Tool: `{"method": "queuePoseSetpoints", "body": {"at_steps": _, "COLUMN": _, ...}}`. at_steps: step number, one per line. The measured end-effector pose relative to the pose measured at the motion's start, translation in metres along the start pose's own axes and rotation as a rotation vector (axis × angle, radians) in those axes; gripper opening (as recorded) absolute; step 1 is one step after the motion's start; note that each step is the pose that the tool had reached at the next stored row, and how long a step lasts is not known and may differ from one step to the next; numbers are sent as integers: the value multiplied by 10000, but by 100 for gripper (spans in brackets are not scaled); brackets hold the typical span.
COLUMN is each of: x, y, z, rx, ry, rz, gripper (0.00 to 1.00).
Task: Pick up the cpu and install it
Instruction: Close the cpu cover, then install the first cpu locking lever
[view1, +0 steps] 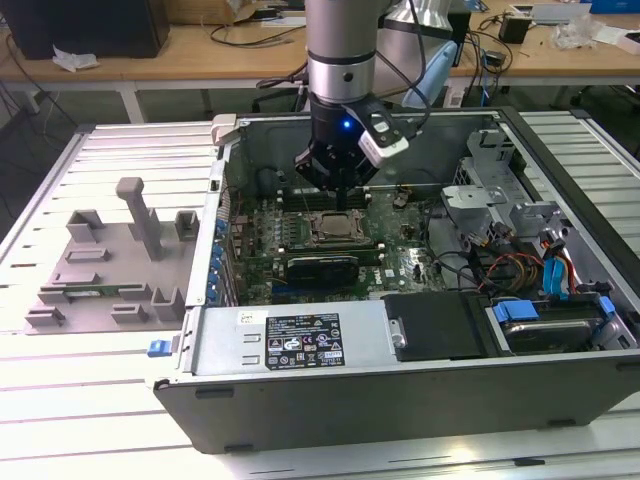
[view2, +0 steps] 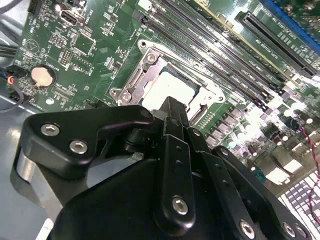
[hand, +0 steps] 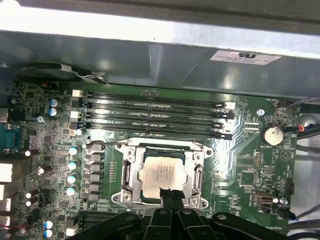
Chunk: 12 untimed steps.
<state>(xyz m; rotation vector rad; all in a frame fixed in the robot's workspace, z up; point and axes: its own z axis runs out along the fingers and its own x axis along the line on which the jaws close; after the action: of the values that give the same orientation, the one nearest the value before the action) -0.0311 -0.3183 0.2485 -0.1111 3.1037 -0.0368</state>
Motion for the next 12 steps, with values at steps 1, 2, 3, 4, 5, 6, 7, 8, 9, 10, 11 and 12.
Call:
{"method": "queuePoseSetpoints", "body": {"at_steps": 1, "x": 0, "y": 0, "z": 0, "rx": -1, "ry": -1, "rz": 0, "gripper": 11}}
{"method": "queuePoseSetpoints", "body": {"at_steps": 2, "x": 0, "y": 0, "z": -2, "rx": 0, "ry": 0, "rz": 0, "gripper": 11}}
{"method": "queuePoseSetpoints", "body": {"at_steps": 3, "x": 0, "y": 0, "z": -4, "rx": 0, "ry": 0, "rz": 0, "gripper": 11}}
{"method": "queuePoseSetpoints", "body": {"at_steps": 4, "x": 0, "y": 0, "z": -5, "rx": 1, "ry": 0, "rz": 0, "gripper": 11}}
{"method": "queuePoseSetpoints", "body": {"at_steps": 5, "x": 0, "y": 0, "z": -6, "rx": 1, "ry": 0, "rz": 0, "gripper": 11}}
{"method": "queuePoseSetpoints", "body": {"at_steps": 6, "x": 0, "y": 0, "z": -9, "rx": 1, "ry": 1, "rz": 0, "gripper": 11}}
{"method": "queuePoseSetpoints", "body": {"at_steps": 7, "x": 0, "y": 0, "z": -11, "rx": 1, "ry": 1, "rz": 0, "gripper": 11}}
{"method": "queuePoseSetpoints", "body": {"at_steps": 8, "x": -1, "y": 0, "z": -13, "rx": 1, "ry": 0, "rz": 0, "gripper": 11}}
{"method": "queuePoseSetpoints", "body": {"at_steps": 9, "x": -1, "y": -1, "z": -21, "rx": 1, "ry": 0, "rz": 0, "gripper": 11}}
{"method": "queuePoseSetpoints", "body": {"at_steps": 10, "x": -1, "y": -1, "z": -31, "rx": 1, "ry": 0, "rz": 0, "gripper": 11}}
{"method": "queuePoseSetpoints", "body": {"at_steps": 11, "x": -1, "y": -1, "z": -32, "rx": 1, "ry": 0, "rz": 0, "gripper": 11}}
{"method": "queuePoseSetpoints", "body": {"at_steps": 12, "x": -1, "y": -1, "z": -33, "rx": 1, "ry": 1, "rz": -1, "gripper": 11}}
